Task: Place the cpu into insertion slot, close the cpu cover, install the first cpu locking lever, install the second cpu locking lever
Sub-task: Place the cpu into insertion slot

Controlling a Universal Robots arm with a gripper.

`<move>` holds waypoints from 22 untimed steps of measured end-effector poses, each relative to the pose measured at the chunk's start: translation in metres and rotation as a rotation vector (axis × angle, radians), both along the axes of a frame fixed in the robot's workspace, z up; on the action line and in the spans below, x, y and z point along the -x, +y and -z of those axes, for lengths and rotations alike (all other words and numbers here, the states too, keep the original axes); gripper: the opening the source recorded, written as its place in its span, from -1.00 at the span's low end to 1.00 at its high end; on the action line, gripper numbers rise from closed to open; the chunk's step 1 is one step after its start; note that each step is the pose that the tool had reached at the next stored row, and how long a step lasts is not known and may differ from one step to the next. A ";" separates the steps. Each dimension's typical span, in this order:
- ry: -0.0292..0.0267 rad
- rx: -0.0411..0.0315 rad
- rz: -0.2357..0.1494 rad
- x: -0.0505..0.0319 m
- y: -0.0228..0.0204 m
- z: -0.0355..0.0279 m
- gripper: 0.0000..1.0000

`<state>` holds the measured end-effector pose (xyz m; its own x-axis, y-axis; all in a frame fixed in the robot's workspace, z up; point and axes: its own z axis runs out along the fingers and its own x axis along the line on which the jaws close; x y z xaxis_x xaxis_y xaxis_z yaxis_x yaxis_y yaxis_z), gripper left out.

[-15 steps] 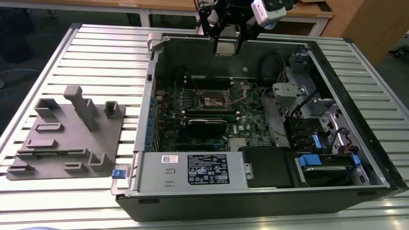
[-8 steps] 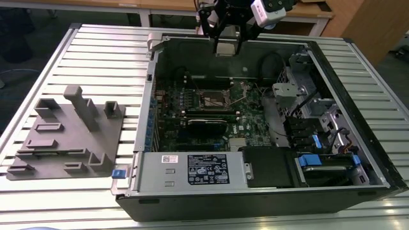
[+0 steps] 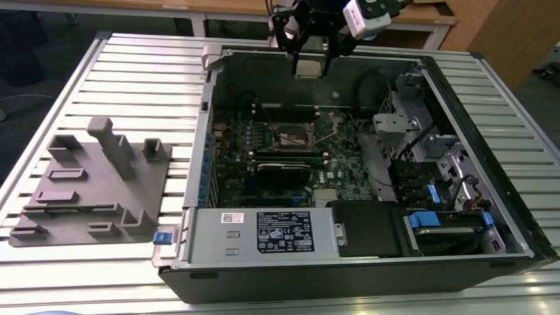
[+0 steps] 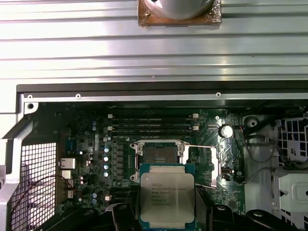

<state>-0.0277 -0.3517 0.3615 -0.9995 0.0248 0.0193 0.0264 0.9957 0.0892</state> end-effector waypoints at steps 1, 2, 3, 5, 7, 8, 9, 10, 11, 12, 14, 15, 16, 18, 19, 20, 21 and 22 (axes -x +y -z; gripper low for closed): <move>0.0000 0.0000 0.000 0.0000 0.0000 0.0000 0.08; 0.0000 0.0000 0.000 0.0000 0.0000 0.0000 0.08; 0.0000 0.0000 0.000 0.0000 0.0000 0.0001 0.08; -0.0002 -0.0003 0.000 0.0000 0.0000 0.0008 0.08; 0.0000 0.0005 0.000 0.0000 0.0000 0.0018 0.08; 0.0000 0.0010 0.000 0.0000 0.0000 0.0028 0.08; -0.0001 0.0018 0.000 0.0000 0.0000 0.0039 0.08; -0.0001 0.0024 0.000 0.0000 0.0000 0.0051 0.08; -0.0003 0.0028 0.000 0.0000 0.0000 0.0064 0.08; -0.0003 0.0032 0.000 0.0000 0.0000 0.0078 0.08; -0.0008 0.0034 0.000 0.0002 0.0000 0.0107 0.08; -0.0012 0.0034 0.000 0.0003 0.0000 0.0124 0.08; -0.0018 0.0034 0.000 0.0005 0.0000 0.0142 0.08; -0.0032 0.0033 0.000 0.0010 0.0000 0.0176 0.08; -0.0038 0.0034 0.000 0.0012 0.0000 0.0187 0.08; -0.0041 0.0034 0.000 0.0012 0.0000 0.0193 0.08; -0.0040 0.0036 0.000 0.0013 0.0000 0.0193 0.08; -0.0039 0.0038 0.000 0.0013 0.0000 0.0193 0.08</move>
